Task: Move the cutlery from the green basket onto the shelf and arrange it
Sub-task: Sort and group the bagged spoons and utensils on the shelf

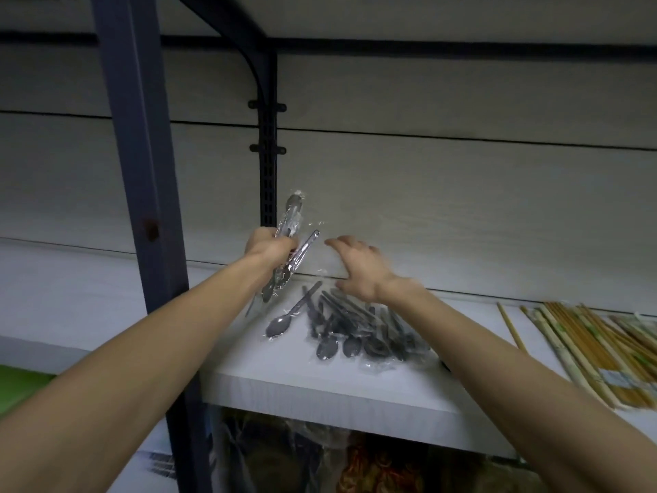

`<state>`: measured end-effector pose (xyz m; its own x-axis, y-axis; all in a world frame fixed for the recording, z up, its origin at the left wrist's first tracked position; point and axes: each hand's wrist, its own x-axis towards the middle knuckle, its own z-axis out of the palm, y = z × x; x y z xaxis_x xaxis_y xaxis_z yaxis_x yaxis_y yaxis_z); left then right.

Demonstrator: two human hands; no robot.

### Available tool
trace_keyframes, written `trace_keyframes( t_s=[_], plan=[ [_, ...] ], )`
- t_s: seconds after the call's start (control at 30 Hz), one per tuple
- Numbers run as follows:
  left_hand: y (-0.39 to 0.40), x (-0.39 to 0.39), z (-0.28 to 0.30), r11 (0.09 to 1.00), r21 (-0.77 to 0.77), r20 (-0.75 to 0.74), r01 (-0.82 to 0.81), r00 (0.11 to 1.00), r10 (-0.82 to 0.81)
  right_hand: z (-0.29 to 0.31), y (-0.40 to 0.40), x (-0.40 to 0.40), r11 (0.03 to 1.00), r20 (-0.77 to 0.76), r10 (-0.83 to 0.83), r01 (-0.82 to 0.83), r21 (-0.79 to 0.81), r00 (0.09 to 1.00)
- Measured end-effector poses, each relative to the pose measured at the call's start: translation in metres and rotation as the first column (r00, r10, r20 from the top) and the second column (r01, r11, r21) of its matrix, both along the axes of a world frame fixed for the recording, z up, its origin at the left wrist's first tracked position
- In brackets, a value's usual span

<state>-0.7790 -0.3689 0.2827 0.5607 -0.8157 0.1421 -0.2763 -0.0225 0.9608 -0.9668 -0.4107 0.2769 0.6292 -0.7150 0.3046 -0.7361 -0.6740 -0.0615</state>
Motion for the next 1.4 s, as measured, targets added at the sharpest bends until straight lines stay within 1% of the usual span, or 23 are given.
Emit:
trace_keyframes(
  t_s=[0.07, 0.1, 0.17, 0.2, 0.3, 0.37, 0.43, 0.5, 0.7, 0.8, 0.9, 0.97, 1.03, 1.1, 1.17, 1.23, 1.3, 1.4],
  plan=[
    [-0.001, 0.000, -0.004, 1.000, 0.025, 0.014, 0.012, 1.000, -0.013, -0.003, -0.008, -0.016, 0.997, 0.096, -0.067, 0.064, 0.038, 0.993],
    [-0.002, -0.001, -0.007, 0.999, 0.046, 0.023, 0.017, 1.000, -0.018, -0.002, -0.010, -0.025, 0.991, 0.086, -0.099, 0.091, 0.097, 0.991],
    [-0.002, -0.004, -0.011, 0.994, 0.102, 0.036, 0.045, 0.998, -0.049, 0.000, -0.009, -0.039, 0.972, -0.041, -0.127, 0.133, 0.195, 0.991],
    [-0.002, -0.005, -0.010, 0.991, 0.122, 0.036, 0.061, 0.997, -0.066, -0.001, -0.007, -0.043, 0.965, -0.090, -0.130, 0.147, 0.219, 0.987],
    [-0.005, -0.008, -0.003, 0.987, 0.120, 0.014, 0.110, 0.994, -0.112, -0.004, 0.001, -0.049, 0.951, -0.109, -0.152, 0.176, 0.256, 0.982],
    [-0.006, -0.009, 0.002, 0.980, 0.120, -0.027, 0.160, 0.987, -0.158, -0.009, 0.006, -0.049, 0.943, -0.114, -0.175, 0.200, 0.266, 0.978],
    [-0.005, -0.013, 0.003, 0.960, 0.146, -0.076, 0.238, 0.970, -0.229, -0.014, 0.009, -0.047, 0.936, -0.075, -0.199, 0.213, 0.281, 0.977],
    [-0.002, -0.019, 0.002, 0.939, 0.162, -0.104, 0.304, 0.951, -0.290, -0.018, 0.007, -0.046, 0.921, 0.002, -0.219, 0.206, 0.332, 0.976],
    [0.002, -0.020, 0.002, 0.927, 0.145, -0.194, 0.346, 0.929, -0.316, -0.012, 0.003, -0.057, 0.871, 0.135, -0.309, 0.223, 0.438, 0.941],
    [0.002, -0.019, 0.009, 0.939, 0.130, -0.172, 0.320, 0.940, -0.296, 0.001, -0.001, -0.071, 0.881, 0.187, -0.287, 0.182, 0.438, 0.940],
    [0.001, -0.018, 0.013, 0.941, 0.112, -0.188, 0.320, 0.936, -0.296, 0.015, -0.003, -0.087, 0.915, 0.142, -0.223, 0.157, 0.373, 0.964],
    [0.000, -0.018, 0.012, 0.940, 0.105, -0.199, 0.323, 0.933, -0.299, 0.021, -0.003, -0.093, 0.920, 0.129, -0.165, 0.106, 0.376, 0.978],
    [-0.001, -0.018, 0.010, 0.941, 0.107, -0.193, 0.320, 0.935, -0.296, 0.026, -0.002, -0.094, 0.922, 0.154, -0.124, 0.056, 0.384, 0.980],
    [-0.001, -0.018, 0.008, 0.941, 0.104, -0.202, 0.322, 0.933, -0.297, 0.029, -0.002, -0.091, 0.922, 0.201, -0.117, 0.031, 0.386, 0.973],
    [-0.001, -0.019, 0.006, 0.937, 0.112, -0.207, 0.332, 0.930, -0.305, 0.027, -0.002, -0.085, 0.907, 0.199, -0.091, -0.001, 0.420, 0.976],
    [0.001, -0.019, 0.004, 0.927, 0.137, -0.205, 0.348, 0.926, -0.317, 0.018, -0.002, -0.074, 0.892, 0.128, -0.031, -0.030, 0.451, 0.991],
    [0.003, -0.020, 0.002, 0.920, 0.155, -0.201, 0.359, 0.924, -0.326, 0.005, -0.003, -0.063, 0.910, 0.077, 0.006, -0.037, 0.413, 0.997],
    [0.006, -0.021, 0.001, 0.919, 0.171, -0.188, 0.356, 0.927, -0.324, -0.012, -0.004, -0.049, 0.945, 0.111, -0.007, -0.029, 0.326, 0.994]
  ],
)
